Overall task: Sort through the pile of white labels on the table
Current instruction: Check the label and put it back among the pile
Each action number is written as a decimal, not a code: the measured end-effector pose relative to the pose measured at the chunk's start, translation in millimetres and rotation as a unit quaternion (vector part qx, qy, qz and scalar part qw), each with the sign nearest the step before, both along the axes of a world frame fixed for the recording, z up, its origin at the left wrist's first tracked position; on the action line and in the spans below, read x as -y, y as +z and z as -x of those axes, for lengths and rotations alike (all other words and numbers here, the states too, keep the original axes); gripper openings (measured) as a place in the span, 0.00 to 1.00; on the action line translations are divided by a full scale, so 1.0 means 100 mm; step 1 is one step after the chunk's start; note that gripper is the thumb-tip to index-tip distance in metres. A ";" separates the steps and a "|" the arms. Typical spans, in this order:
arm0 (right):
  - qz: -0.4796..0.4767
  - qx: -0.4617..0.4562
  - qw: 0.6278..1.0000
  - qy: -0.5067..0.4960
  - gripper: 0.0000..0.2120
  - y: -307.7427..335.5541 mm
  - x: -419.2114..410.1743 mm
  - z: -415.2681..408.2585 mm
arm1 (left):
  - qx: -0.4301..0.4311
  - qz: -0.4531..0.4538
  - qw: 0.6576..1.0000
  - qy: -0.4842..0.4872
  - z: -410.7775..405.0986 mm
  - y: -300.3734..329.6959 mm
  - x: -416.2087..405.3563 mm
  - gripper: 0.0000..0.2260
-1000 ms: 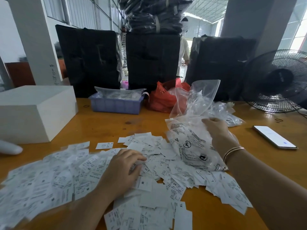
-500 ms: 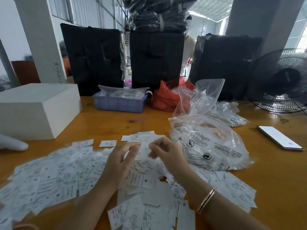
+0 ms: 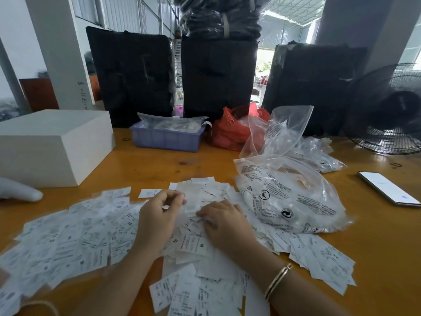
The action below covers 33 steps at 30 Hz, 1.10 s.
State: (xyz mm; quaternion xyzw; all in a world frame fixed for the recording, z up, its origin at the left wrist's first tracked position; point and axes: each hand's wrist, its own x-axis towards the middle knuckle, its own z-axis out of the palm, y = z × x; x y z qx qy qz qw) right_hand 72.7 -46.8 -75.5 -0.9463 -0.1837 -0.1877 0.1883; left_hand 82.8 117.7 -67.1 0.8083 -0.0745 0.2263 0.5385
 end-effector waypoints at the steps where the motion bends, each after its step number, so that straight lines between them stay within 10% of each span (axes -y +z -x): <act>1: 0.028 0.007 1.000 0.000 0.14 0.00 -0.01 -0.02 | -0.003 0.000 1.000 0.000 -0.01 -0.01 0.00 0.04; 5: 0.038 0.016 0.999 -0.024 0.13 0.03 -0.04 -0.06 | -0.002 0.001 1.000 -0.001 -0.02 -0.02 0.01 0.05; 8: -0.192 -0.033 0.980 -0.037 0.07 0.07 -0.02 -0.02 | 0.001 -0.007 1.000 -0.004 0.00 -0.02 0.02 0.07; 14: -0.575 -0.178 0.798 0.014 0.02 0.15 0.14 0.06 | -0.031 0.046 0.998 -0.029 0.03 0.02 0.02 0.06; 25: -0.555 -0.067 0.829 -0.002 0.15 0.17 0.10 0.09 | -0.028 0.041 0.996 -0.074 0.02 0.00 0.06 0.04; 33: -0.705 -0.111 0.698 0.059 0.13 0.19 0.14 0.10 | 0.034 -0.068 0.993 -0.094 0.03 -0.04 0.05 0.08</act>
